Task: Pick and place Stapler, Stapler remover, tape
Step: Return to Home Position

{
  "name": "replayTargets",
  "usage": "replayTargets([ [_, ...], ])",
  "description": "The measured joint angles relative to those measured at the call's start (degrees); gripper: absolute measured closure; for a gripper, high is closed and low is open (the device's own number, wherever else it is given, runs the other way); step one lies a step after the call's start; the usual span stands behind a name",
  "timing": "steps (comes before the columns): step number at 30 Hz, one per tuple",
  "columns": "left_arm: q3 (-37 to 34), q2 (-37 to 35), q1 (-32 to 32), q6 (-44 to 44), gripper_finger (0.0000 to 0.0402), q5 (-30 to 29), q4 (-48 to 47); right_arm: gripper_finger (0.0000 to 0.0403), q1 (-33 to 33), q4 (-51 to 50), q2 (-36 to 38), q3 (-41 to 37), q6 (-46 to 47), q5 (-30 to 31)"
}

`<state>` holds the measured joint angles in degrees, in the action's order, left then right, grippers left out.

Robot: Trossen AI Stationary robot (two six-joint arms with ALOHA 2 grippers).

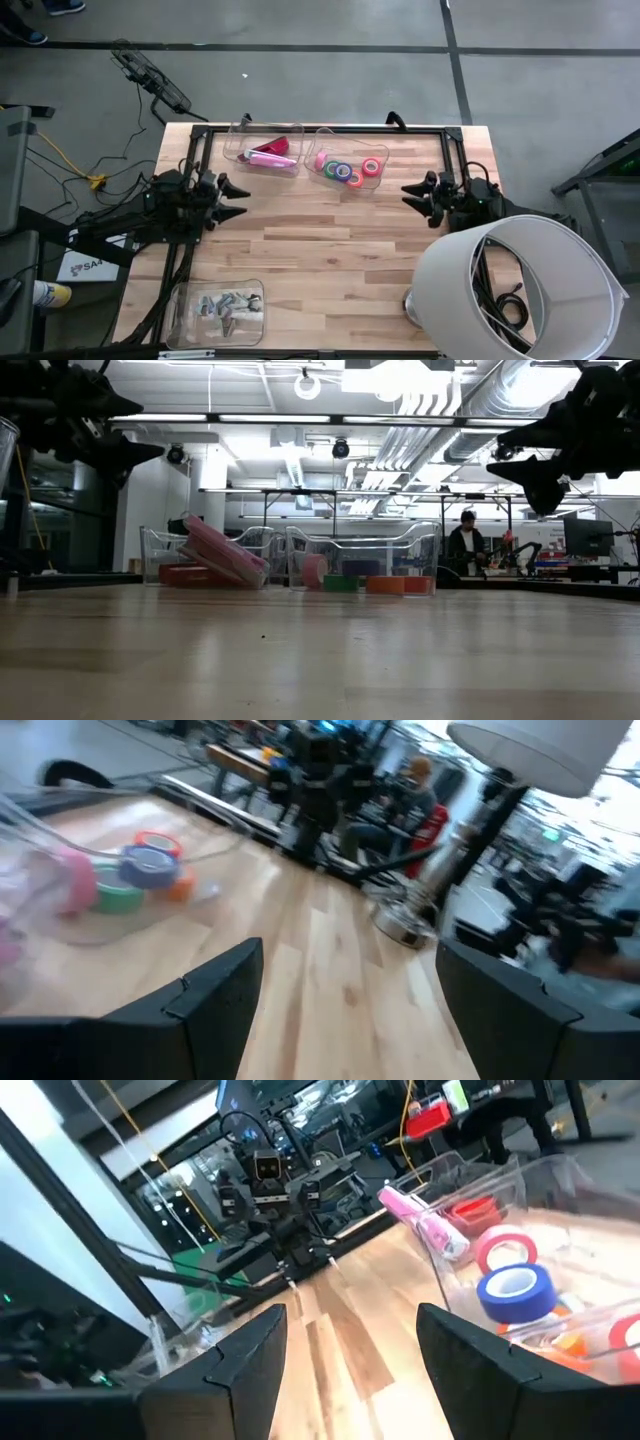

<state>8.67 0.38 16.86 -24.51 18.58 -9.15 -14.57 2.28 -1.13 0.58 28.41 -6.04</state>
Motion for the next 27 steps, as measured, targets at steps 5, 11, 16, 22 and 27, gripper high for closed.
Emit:
replayTargets([
  [5,-0.4,0.0,0.0,2.5,0.011,-6.9,-0.2,0.0187,0.0,-0.1,0.0,0.0,4.5,0.0],
  [11,-2.6,0.0,0.0,4.7,0.011,-15.8,-2.9,0.0187,0.0,-0.2,0.0,0.0,4.6,-0.1],
  [16,-2.9,0.0,0.0,4.8,0.011,-19.4,-4.5,0.0187,0.0,-0.3,0.0,0.0,4.6,-0.1],
  [22,-3.0,0.0,0.0,4.8,0.011,-19.2,-3.5,0.0187,0.0,-0.3,0.0,0.0,4.6,-0.1],
  [27,-3.0,0.0,0.0,4.7,0.011,-19.2,-3.5,0.0187,0.0,-0.3,0.0,0.0,4.6,-0.1],
])
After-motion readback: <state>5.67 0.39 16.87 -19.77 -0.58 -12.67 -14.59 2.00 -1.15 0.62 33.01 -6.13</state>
